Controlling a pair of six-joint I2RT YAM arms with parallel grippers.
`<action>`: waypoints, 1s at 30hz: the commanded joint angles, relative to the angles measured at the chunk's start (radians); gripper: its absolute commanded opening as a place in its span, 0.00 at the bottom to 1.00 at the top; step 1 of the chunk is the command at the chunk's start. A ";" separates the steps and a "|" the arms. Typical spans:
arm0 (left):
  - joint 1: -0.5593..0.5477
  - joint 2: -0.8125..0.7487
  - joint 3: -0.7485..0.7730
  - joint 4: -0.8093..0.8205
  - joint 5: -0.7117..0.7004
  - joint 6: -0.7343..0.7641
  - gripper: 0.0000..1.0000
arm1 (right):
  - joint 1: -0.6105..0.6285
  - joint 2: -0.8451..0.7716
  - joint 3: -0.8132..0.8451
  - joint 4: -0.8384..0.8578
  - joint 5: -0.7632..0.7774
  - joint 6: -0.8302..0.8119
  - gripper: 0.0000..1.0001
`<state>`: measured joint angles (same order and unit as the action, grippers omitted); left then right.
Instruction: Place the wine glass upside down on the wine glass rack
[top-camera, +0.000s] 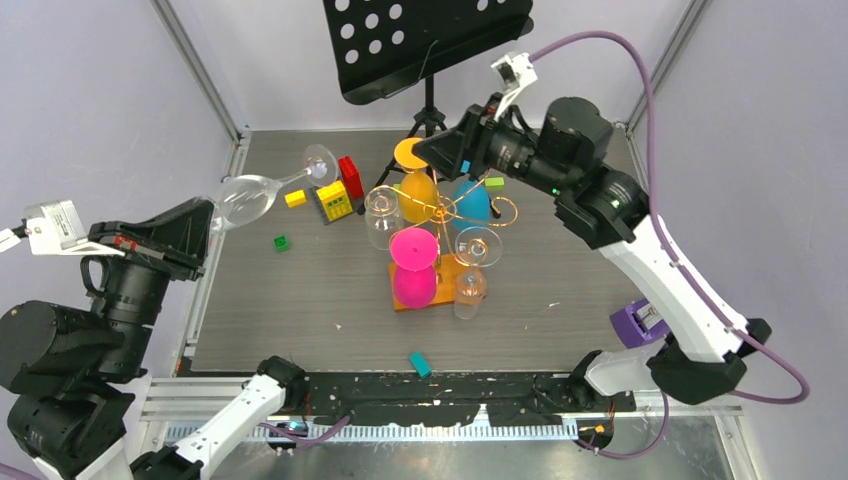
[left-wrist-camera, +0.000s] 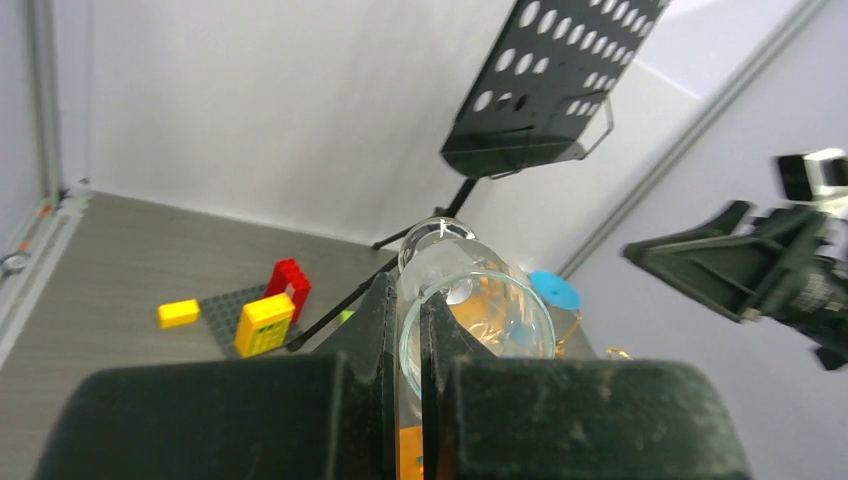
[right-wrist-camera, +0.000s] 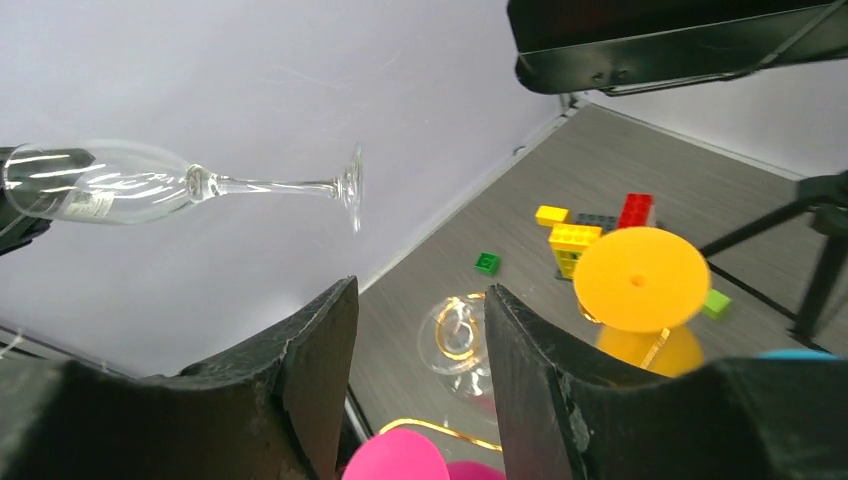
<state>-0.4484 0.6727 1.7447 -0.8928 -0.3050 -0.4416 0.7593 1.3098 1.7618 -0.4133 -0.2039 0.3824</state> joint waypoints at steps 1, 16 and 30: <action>0.007 0.050 0.027 0.226 0.141 -0.054 0.00 | 0.020 0.051 0.074 0.102 -0.085 0.112 0.56; 0.007 0.120 0.010 0.316 0.264 -0.120 0.00 | 0.032 0.118 0.052 0.187 -0.106 0.228 0.57; 0.007 0.131 0.005 0.342 0.285 -0.120 0.00 | 0.032 0.182 0.088 0.169 -0.162 0.234 0.39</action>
<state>-0.4484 0.7948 1.7370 -0.6846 -0.0391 -0.5426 0.7845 1.4899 1.7958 -0.2848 -0.3286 0.6025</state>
